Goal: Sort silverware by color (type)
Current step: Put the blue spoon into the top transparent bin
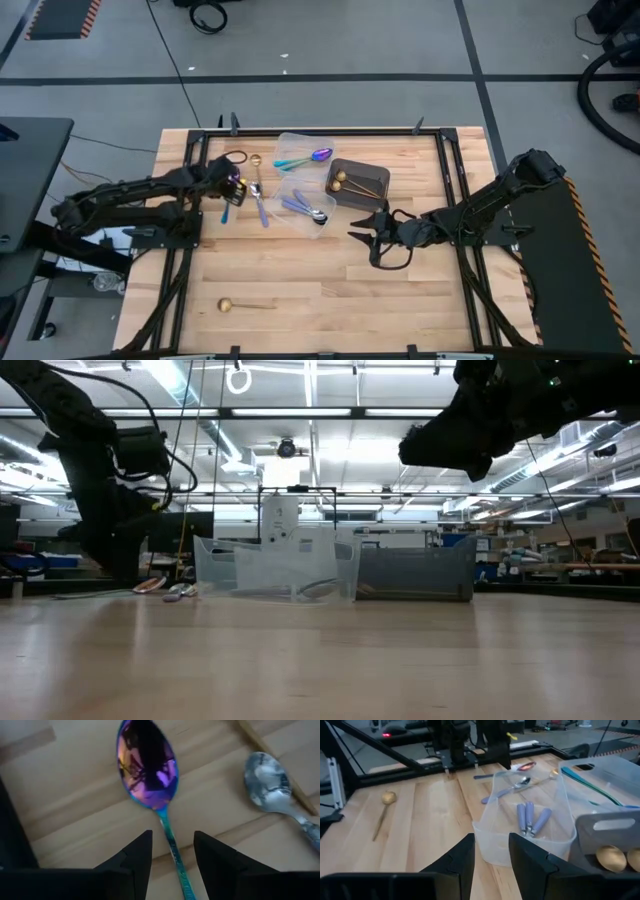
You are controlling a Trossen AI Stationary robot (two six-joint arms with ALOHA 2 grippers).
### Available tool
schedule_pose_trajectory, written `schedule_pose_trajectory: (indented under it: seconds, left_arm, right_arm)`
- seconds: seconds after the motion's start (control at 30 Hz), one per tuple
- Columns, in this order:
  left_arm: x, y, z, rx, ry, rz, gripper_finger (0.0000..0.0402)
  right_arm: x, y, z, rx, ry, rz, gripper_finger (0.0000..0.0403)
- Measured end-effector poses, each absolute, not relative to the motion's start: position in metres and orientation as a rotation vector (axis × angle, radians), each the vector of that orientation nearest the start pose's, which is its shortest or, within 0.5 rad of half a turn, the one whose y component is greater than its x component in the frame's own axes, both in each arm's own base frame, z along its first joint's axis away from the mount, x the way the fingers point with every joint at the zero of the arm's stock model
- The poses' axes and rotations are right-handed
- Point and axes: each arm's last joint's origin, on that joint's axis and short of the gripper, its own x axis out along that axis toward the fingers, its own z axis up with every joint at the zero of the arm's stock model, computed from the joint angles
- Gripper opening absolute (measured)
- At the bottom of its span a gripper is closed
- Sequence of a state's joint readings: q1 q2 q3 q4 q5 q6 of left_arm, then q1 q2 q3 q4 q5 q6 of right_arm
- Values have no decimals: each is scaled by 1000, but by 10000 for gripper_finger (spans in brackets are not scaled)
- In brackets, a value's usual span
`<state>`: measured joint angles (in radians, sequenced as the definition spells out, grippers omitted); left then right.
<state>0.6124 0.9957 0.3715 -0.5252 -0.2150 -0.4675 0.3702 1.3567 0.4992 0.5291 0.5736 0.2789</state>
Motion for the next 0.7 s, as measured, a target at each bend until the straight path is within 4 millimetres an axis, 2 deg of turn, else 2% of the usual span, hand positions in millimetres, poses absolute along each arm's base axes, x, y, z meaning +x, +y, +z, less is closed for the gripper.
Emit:
schedule_pose_trajectory:
  seconds: [0.47,0.6,0.7]
  left_arm:
    - [123,99,124,-660,1106,977,146]
    - [125,97,123,-645,1106,960,114]
    - [128,94,123,-627,1106,942,70]
  right_arm:
    - [246,79,187,117,252,-216,129]
    - [246,79,187,117,253,-216,128]
    - [246,79,187,115,254,-216,128]
